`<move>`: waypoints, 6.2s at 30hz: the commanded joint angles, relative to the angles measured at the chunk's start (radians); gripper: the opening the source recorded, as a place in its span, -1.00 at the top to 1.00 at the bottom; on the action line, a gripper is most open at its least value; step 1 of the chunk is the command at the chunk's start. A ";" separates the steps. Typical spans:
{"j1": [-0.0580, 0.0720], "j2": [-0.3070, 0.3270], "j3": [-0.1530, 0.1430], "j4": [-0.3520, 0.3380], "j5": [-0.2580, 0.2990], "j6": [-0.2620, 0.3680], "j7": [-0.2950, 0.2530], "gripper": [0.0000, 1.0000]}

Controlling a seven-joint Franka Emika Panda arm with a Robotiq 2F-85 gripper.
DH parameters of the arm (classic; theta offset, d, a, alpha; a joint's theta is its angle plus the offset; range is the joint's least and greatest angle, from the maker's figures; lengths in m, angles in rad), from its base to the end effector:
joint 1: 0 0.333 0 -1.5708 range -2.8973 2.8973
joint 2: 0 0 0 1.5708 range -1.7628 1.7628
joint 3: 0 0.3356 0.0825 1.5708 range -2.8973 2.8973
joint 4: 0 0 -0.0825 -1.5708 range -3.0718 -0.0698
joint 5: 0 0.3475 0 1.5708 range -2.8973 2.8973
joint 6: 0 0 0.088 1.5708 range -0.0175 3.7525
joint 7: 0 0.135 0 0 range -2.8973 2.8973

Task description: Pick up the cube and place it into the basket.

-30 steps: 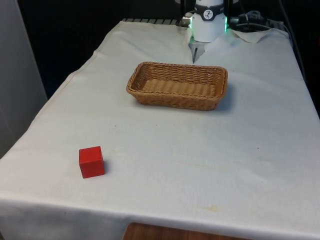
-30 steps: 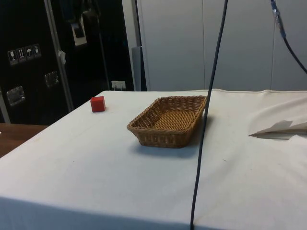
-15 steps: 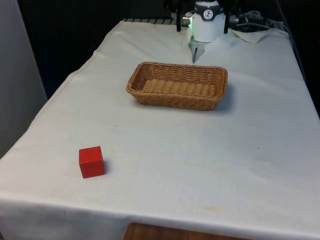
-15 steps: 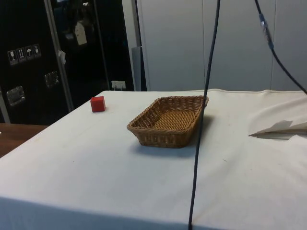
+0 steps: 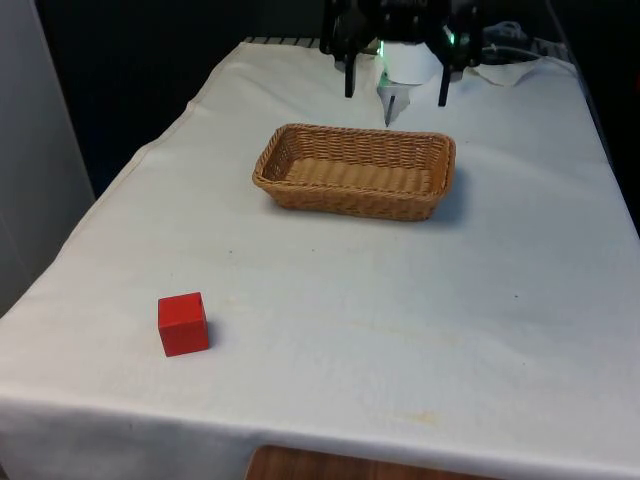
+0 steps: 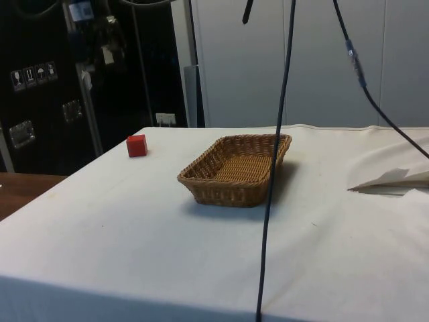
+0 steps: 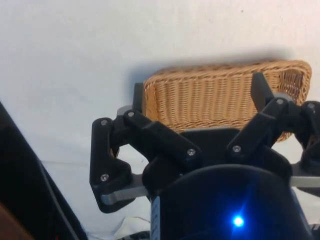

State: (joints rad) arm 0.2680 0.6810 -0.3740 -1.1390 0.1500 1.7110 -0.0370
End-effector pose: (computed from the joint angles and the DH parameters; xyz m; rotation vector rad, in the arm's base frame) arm 0.7039 0.0175 0.4116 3.0574 -0.0395 -0.1120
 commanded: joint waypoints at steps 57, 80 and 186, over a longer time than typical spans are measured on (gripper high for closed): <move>0.041 -0.046 0.050 -0.155 -0.008 0.192 0.068 -1.00; 0.053 -0.084 0.074 -0.235 -0.018 0.268 0.085 -1.00; -0.111 0.082 0.020 -0.358 0.127 0.528 0.036 -1.00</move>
State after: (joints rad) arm 0.1570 0.7630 -0.3540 -1.4970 0.2770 2.2390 -0.0010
